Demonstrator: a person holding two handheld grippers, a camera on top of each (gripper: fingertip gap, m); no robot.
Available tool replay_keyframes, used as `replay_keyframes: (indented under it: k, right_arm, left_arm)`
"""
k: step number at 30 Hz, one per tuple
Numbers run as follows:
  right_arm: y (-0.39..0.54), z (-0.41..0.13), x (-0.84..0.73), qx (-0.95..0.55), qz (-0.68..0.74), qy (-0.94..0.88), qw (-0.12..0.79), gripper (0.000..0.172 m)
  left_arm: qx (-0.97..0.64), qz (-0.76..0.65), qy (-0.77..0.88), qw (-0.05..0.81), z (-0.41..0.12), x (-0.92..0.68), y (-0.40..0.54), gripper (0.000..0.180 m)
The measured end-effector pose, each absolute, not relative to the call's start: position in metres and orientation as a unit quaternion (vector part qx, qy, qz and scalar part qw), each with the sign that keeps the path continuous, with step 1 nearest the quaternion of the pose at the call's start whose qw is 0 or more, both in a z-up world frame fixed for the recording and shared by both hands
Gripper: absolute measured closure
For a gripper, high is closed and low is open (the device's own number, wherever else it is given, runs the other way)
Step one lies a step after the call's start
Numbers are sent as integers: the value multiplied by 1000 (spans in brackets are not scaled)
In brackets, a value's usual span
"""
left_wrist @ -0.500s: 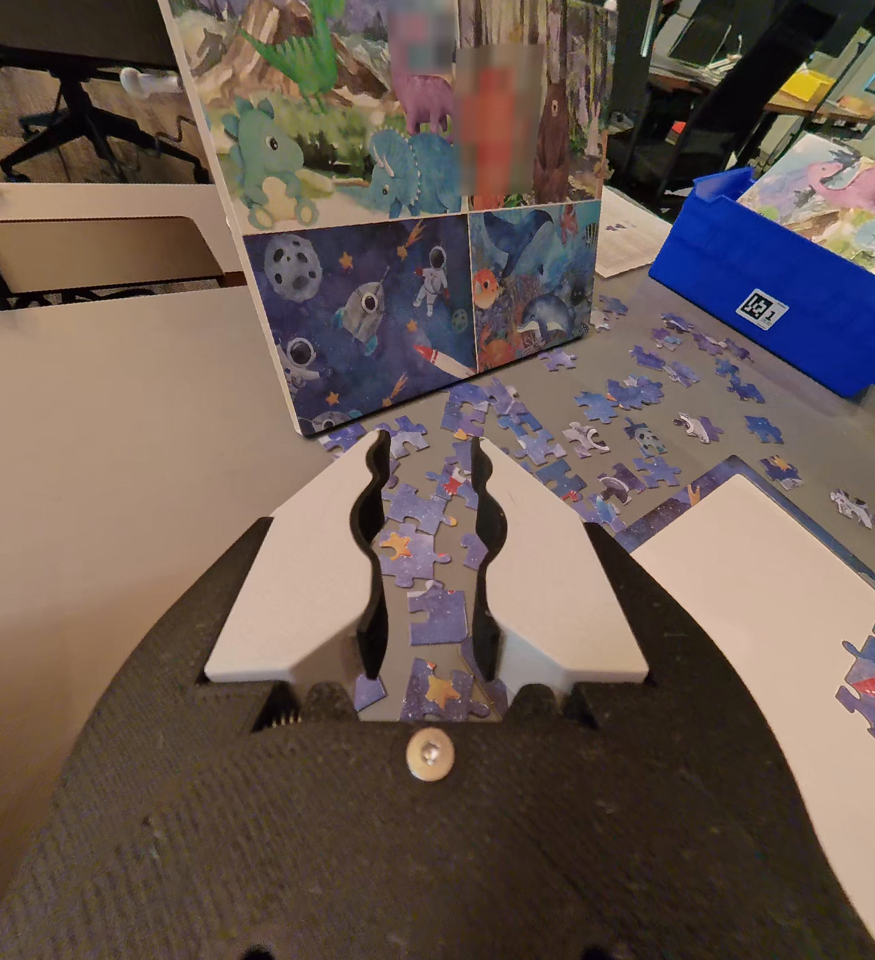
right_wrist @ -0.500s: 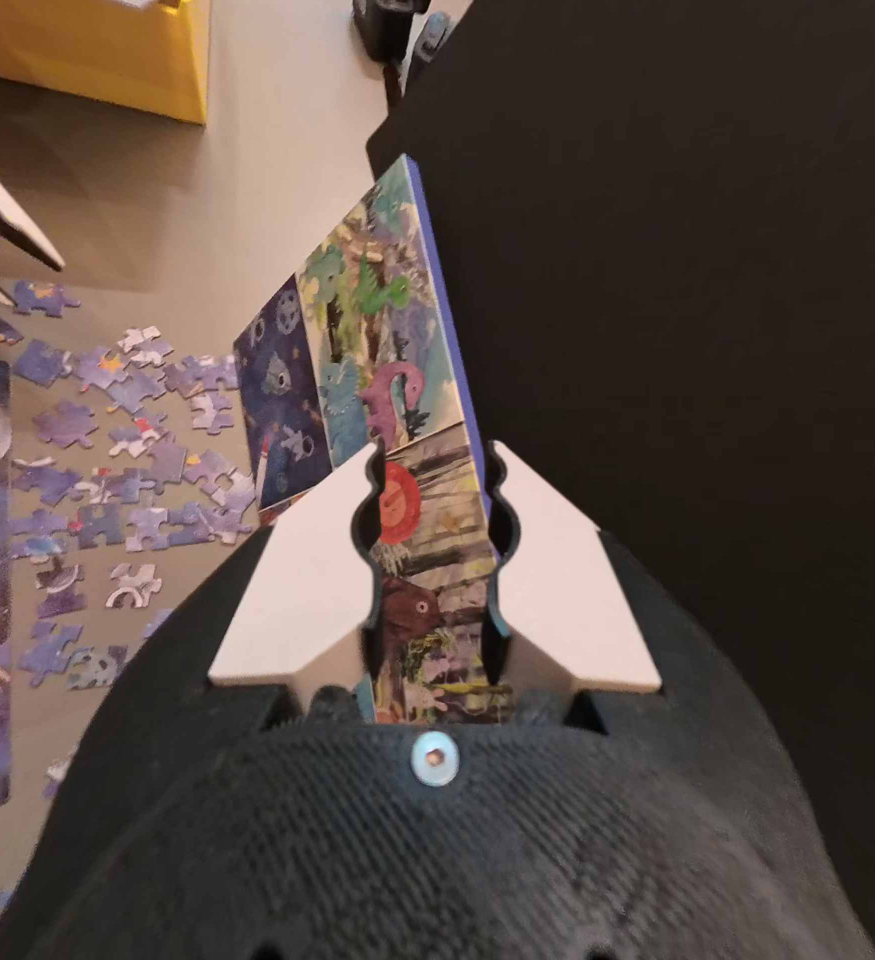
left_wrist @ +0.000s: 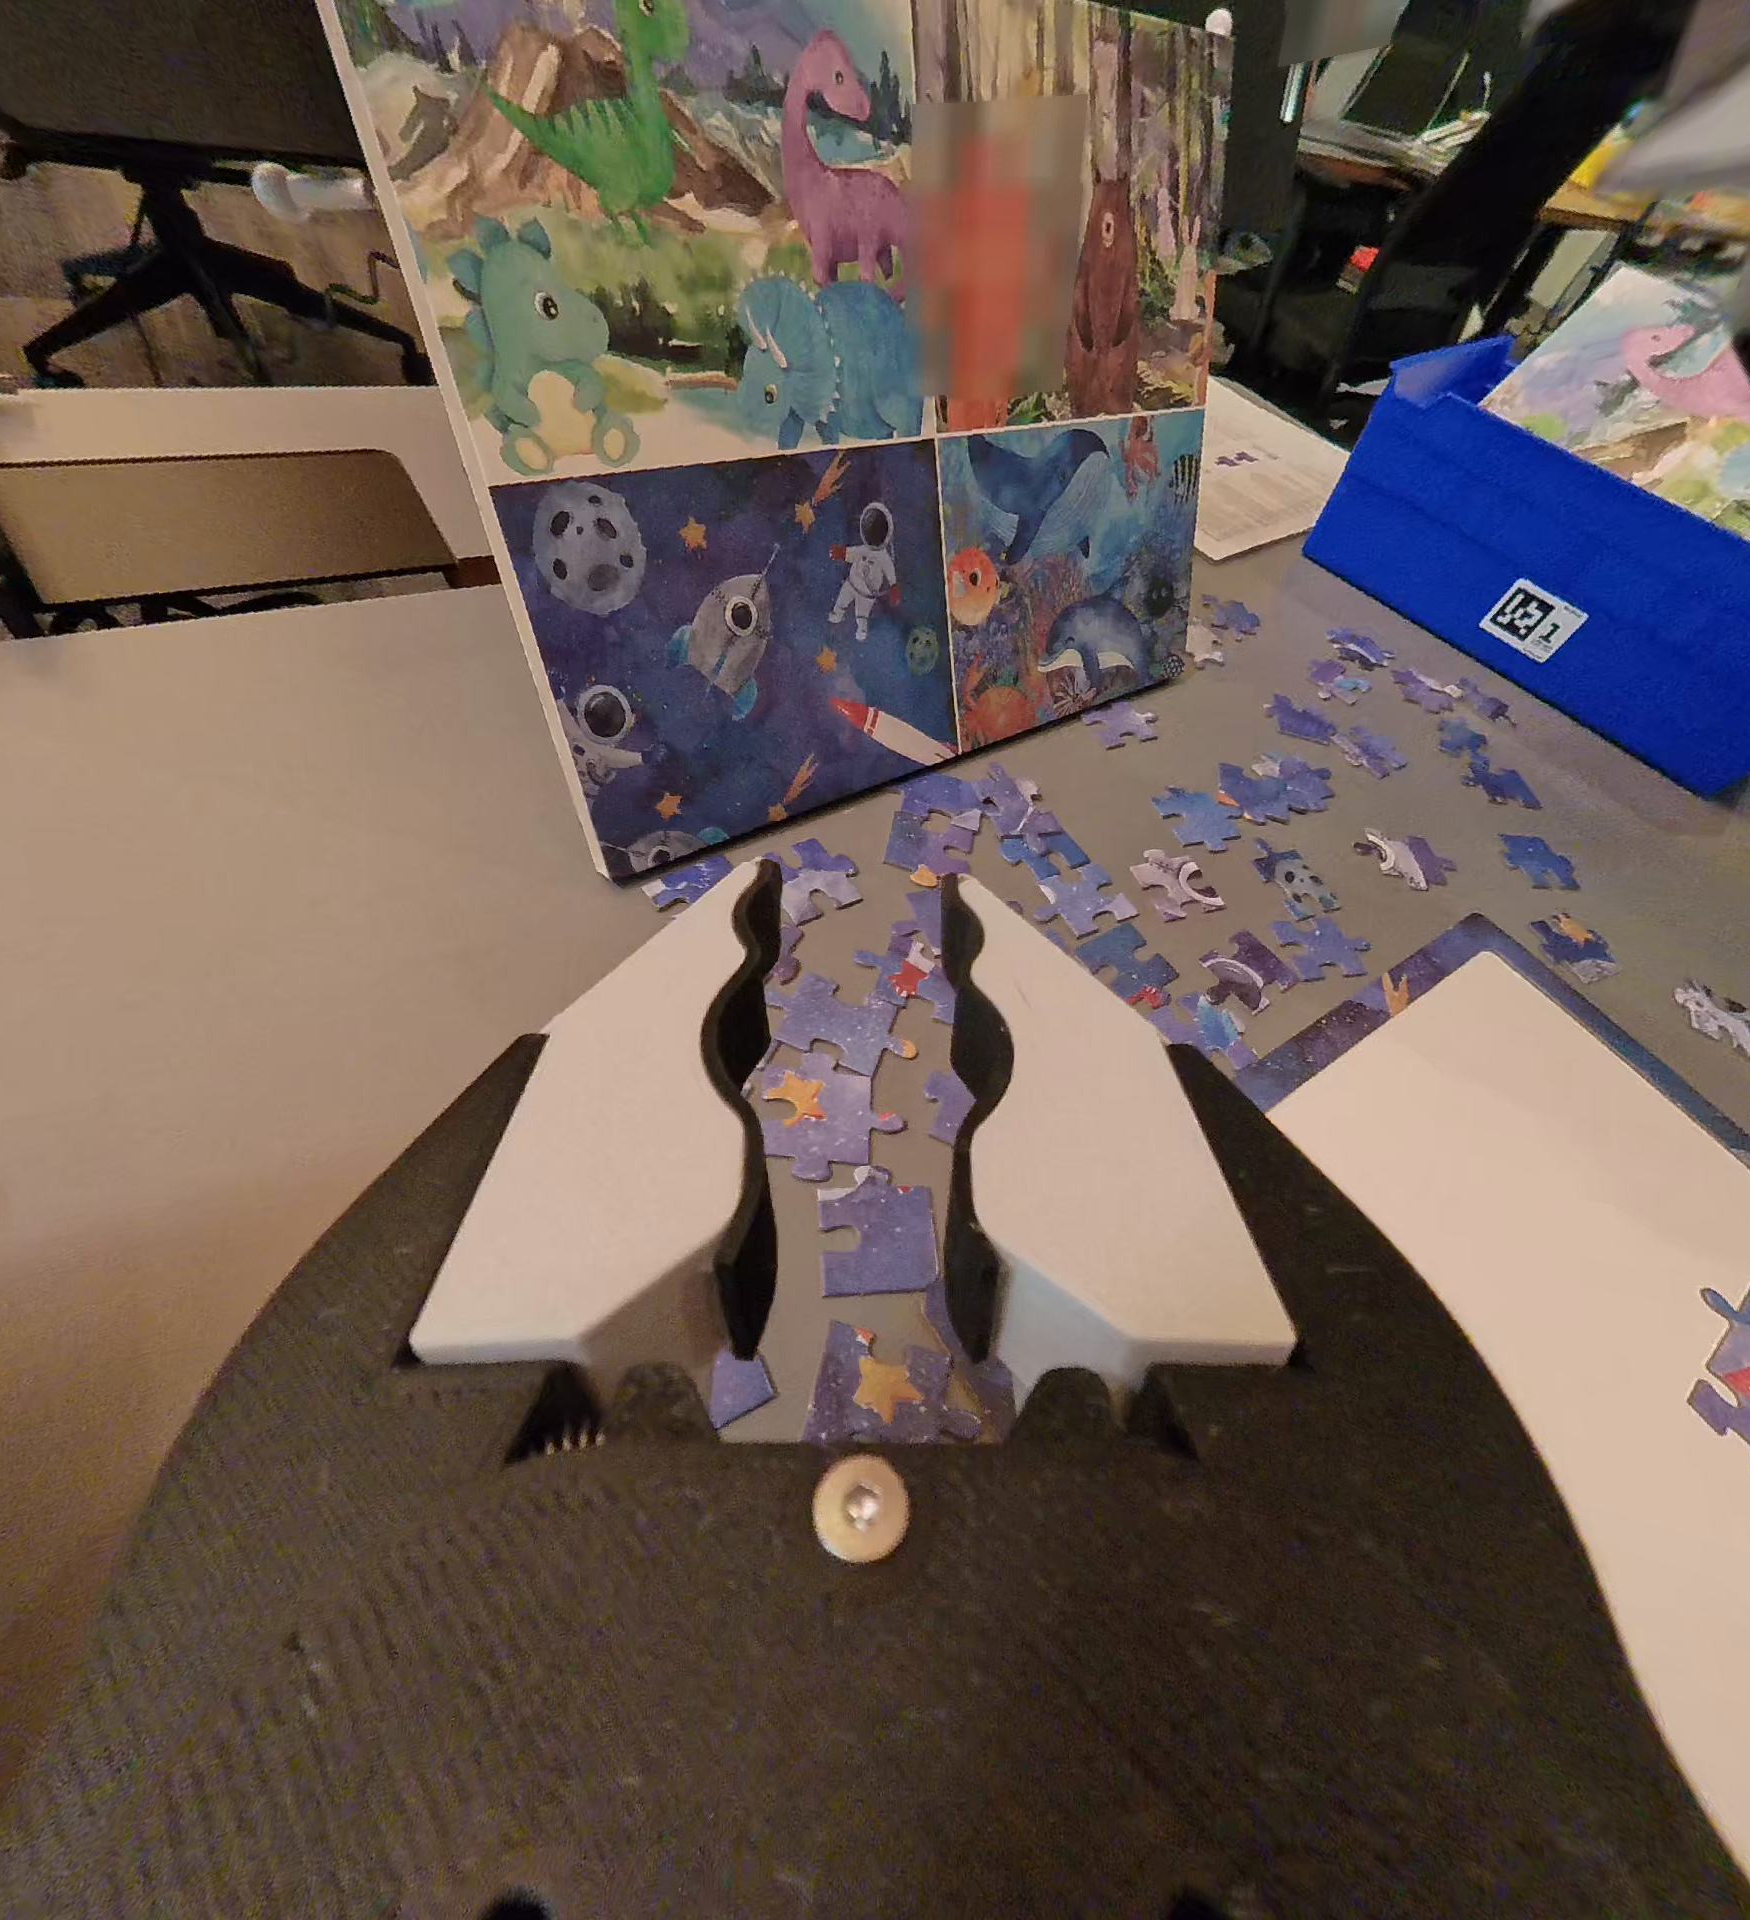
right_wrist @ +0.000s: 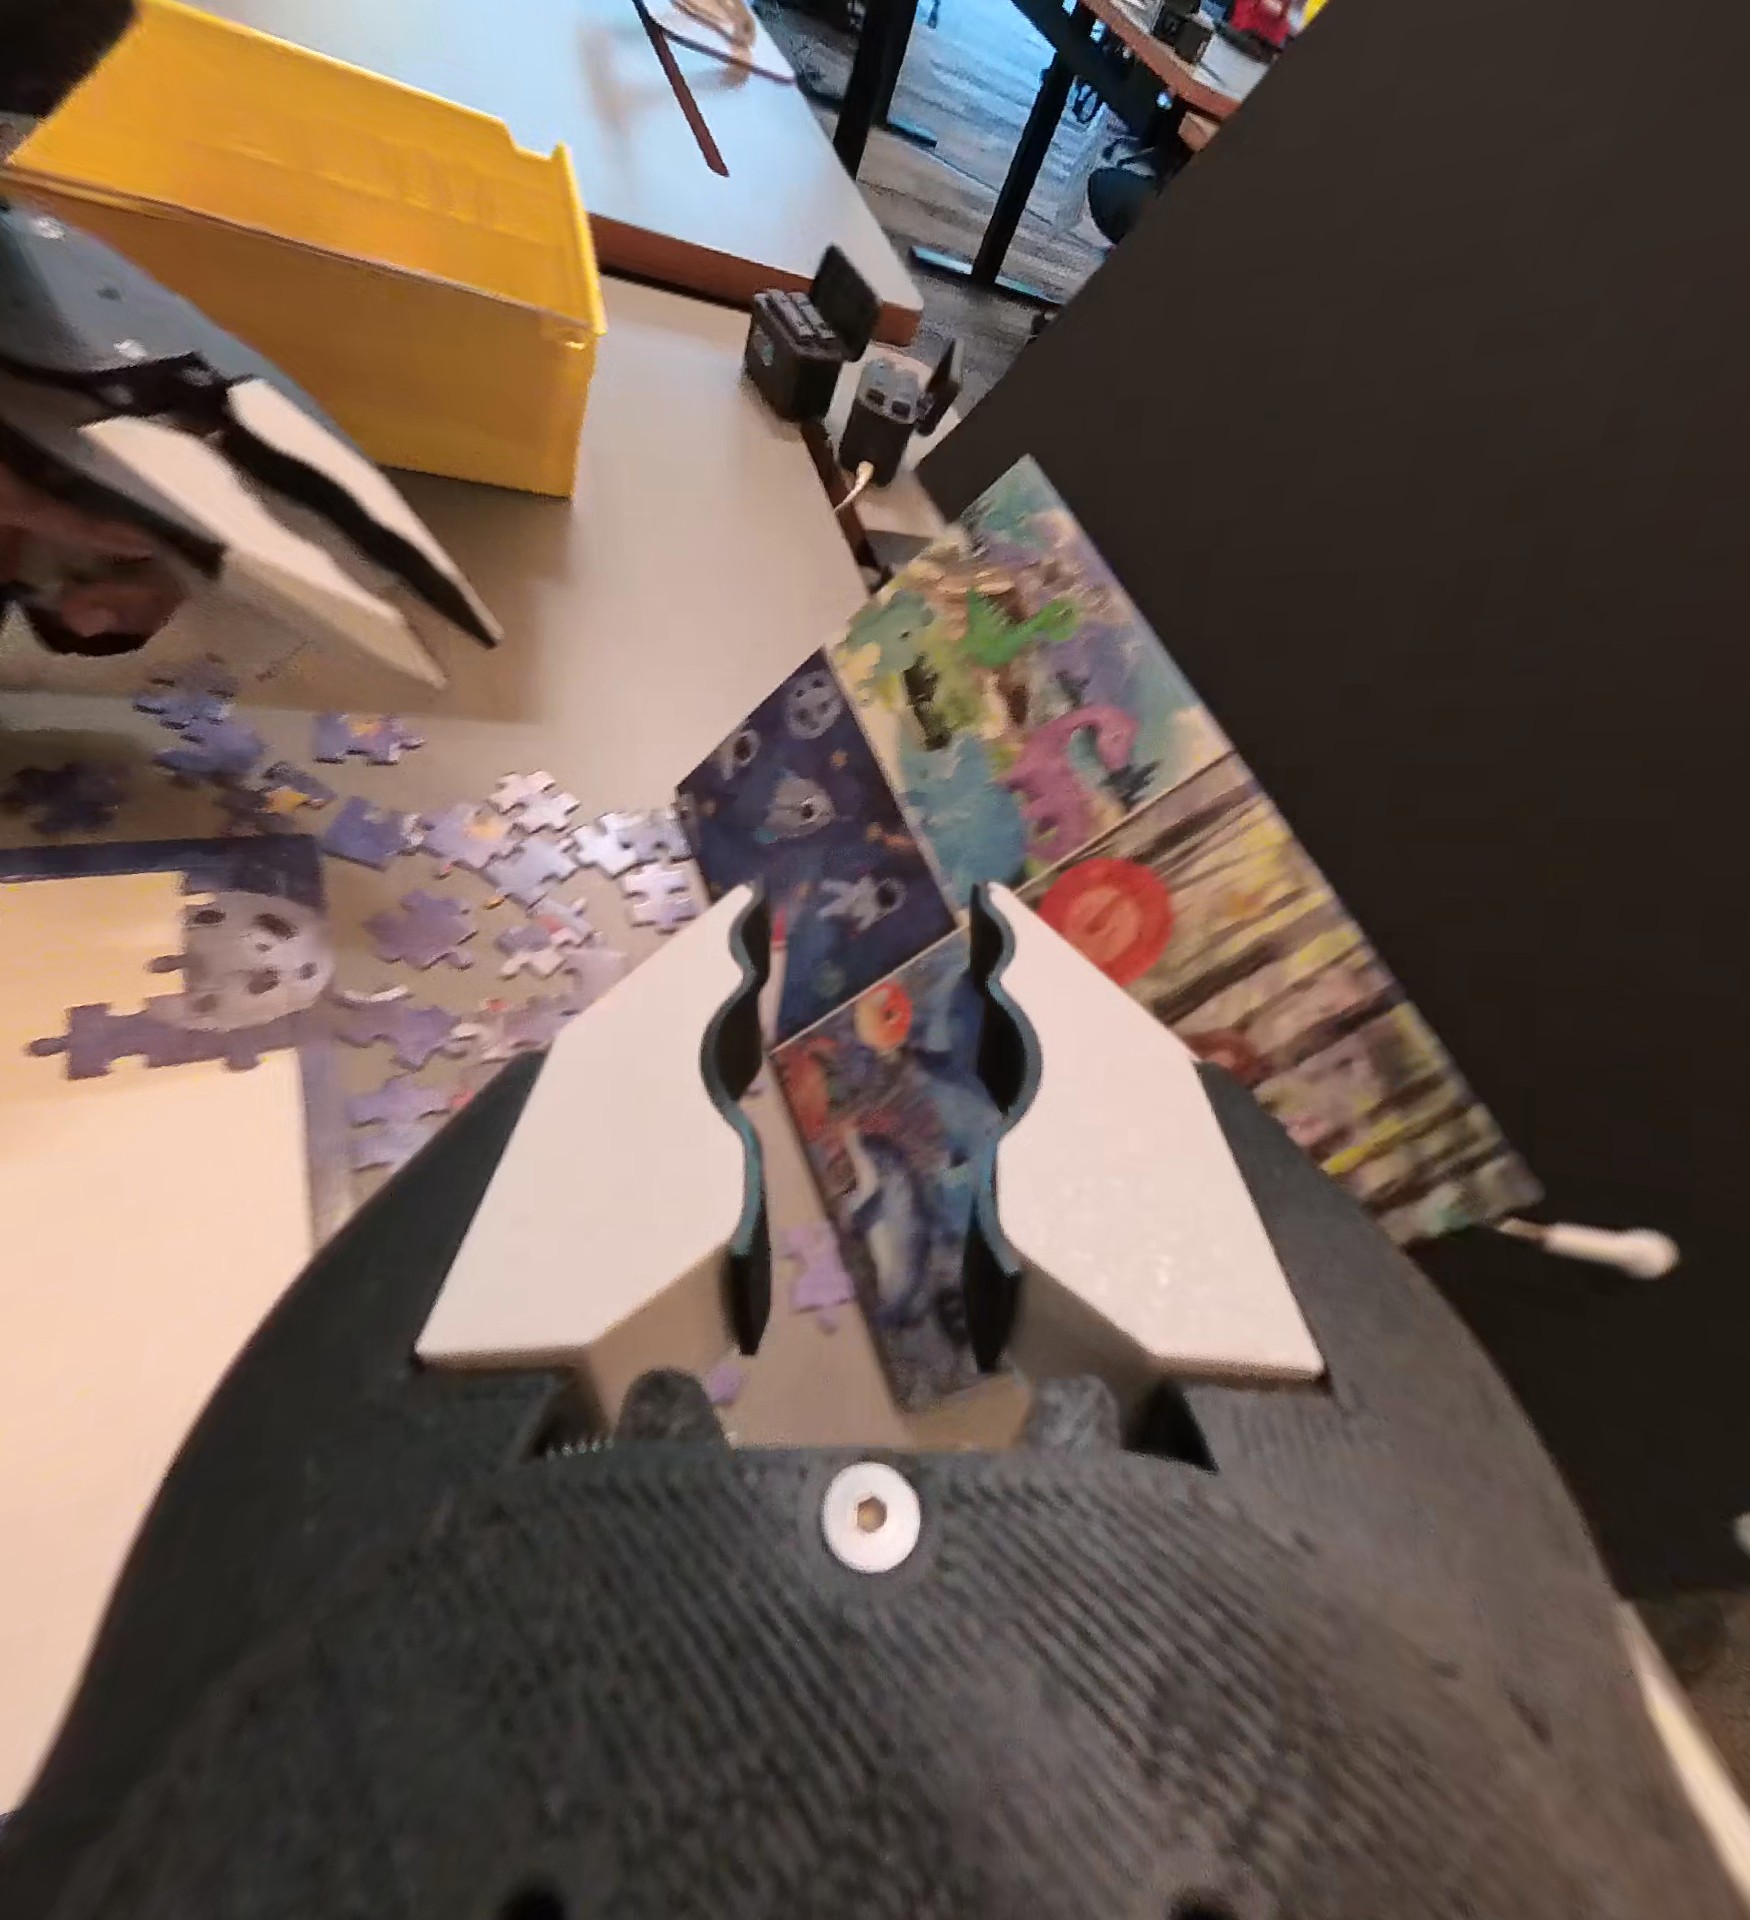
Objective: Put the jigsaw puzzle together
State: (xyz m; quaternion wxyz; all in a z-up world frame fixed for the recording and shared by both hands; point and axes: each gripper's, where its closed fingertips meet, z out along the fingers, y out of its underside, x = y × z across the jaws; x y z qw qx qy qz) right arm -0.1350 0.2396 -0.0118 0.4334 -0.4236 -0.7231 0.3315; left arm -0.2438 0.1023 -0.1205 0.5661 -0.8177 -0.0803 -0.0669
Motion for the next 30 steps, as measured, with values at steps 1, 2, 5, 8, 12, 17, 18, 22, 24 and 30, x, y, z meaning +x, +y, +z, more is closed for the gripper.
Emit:
replay_keyframes:
  k: [1, 2, 5, 8, 12, 17, 18, 22, 24, 30]
  right_arm:
    - [234, -22, -125, -427, 333, -720, 434, 134]
    - [230, -33, -116, -432, 331, -718, 434, 134]
    - [234, -67, -93, -451, 320, -701, 451, 132]
    - [243, -90, -76, -477, 365, -651, 464, 132]
    - [252, -96, -52, -504, 499, -540, 453, 137]
    - [265, -85, -31, -515, 583, -466, 422, 139]
    - [265, -79, -29, -510, 605, -452, 413, 139]
    - [266, -75, -26, -508, 618, -438, 410, 137]
    - [266, -80, -28, -514, 599, -452, 417, 138]
    - [264, -110, -40, -540, 527, -504, 420, 140]
  left_arm:
    - [-818, -64, -79, 566, -121, -244, 102, 152]
    - [-818, -61, -79, 566, -121, -244, 103, 152]
    - [-821, -52, -73, 564, -124, -243, 104, 152]
    - [-828, -23, -67, 556, -129, -247, 105, 154]
    - [-836, 8, -70, 544, -138, -255, 105, 156]
    - [-842, 24, -73, 534, -146, -258, 107, 158]
    - [-845, 29, -71, 530, -148, -258, 107, 158]
    - [-844, 50, -70, 529, -148, -262, 104, 159]
    - [-837, 42, -73, 540, -143, -261, 103, 159]
    - [-825, 29, -77, 559, -134, -261, 102, 160]
